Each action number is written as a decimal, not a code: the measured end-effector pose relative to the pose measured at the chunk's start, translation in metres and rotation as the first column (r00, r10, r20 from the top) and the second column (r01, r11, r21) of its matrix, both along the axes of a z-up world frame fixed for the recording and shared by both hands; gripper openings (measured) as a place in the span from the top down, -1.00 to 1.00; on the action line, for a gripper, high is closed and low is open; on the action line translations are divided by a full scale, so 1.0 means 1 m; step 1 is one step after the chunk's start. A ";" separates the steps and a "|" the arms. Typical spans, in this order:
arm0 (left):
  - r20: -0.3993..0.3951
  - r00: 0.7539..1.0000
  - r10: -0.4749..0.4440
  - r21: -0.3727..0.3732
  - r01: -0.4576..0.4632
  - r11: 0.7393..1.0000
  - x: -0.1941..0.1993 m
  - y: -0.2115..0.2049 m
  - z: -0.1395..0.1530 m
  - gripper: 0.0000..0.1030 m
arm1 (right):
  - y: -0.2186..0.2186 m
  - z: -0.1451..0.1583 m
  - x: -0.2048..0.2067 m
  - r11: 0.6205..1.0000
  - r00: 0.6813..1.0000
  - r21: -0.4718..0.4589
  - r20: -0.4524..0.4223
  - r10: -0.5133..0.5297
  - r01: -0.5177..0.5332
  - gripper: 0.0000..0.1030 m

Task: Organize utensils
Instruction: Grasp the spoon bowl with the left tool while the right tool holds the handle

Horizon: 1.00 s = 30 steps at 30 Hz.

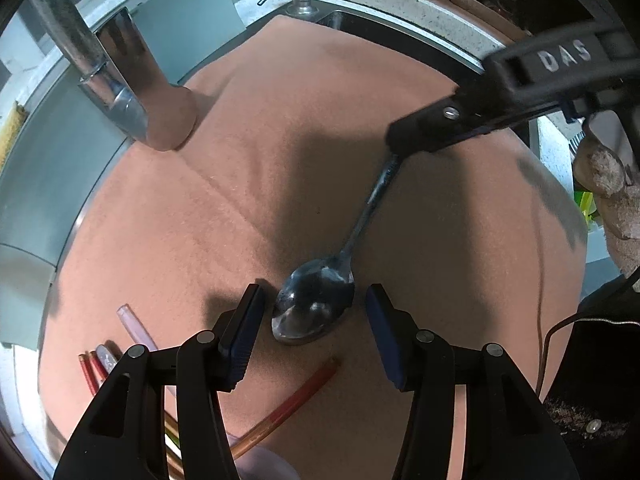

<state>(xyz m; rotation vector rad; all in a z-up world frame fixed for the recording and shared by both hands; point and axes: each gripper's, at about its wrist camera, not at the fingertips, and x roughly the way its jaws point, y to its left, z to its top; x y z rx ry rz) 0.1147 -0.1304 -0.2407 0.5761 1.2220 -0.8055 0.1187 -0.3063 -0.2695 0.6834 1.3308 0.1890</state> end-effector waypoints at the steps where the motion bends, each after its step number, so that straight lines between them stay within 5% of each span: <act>1: 0.000 1.000 -0.004 -0.001 0.004 1.000 0.000 0.001 0.001 0.05 | 0.001 0.000 0.002 1.000 1.000 -0.001 -0.004 -0.010 0.010 0.16; 4: 0.009 1.000 -0.006 0.002 0.006 1.000 -0.002 0.006 0.004 0.27 | 0.001 -0.001 0.008 0.999 0.999 0.009 -0.018 -0.040 0.040 0.17; 8: 0.003 1.000 0.005 -0.004 -0.005 1.000 0.001 0.008 0.006 0.29 | 0.000 -0.003 0.016 0.997 0.997 0.029 -0.028 -0.070 0.071 0.20; 16: 0.016 1.000 0.023 -0.014 -0.023 1.000 0.001 0.011 0.010 0.32 | -0.002 -0.007 0.027 0.996 0.995 -0.038 -0.056 -0.088 0.086 0.82; 23: 0.032 0.999 0.027 -0.025 -0.026 0.999 -0.013 0.018 0.019 0.34 | -0.009 -0.010 0.024 0.994 0.992 0.019 -0.062 -0.107 0.109 1.00; 30: -0.005 0.999 0.052 -0.053 -0.052 0.997 -0.018 0.029 0.023 0.36 | -0.011 -0.021 0.023 0.987 0.990 0.107 -0.094 -0.109 0.119 0.92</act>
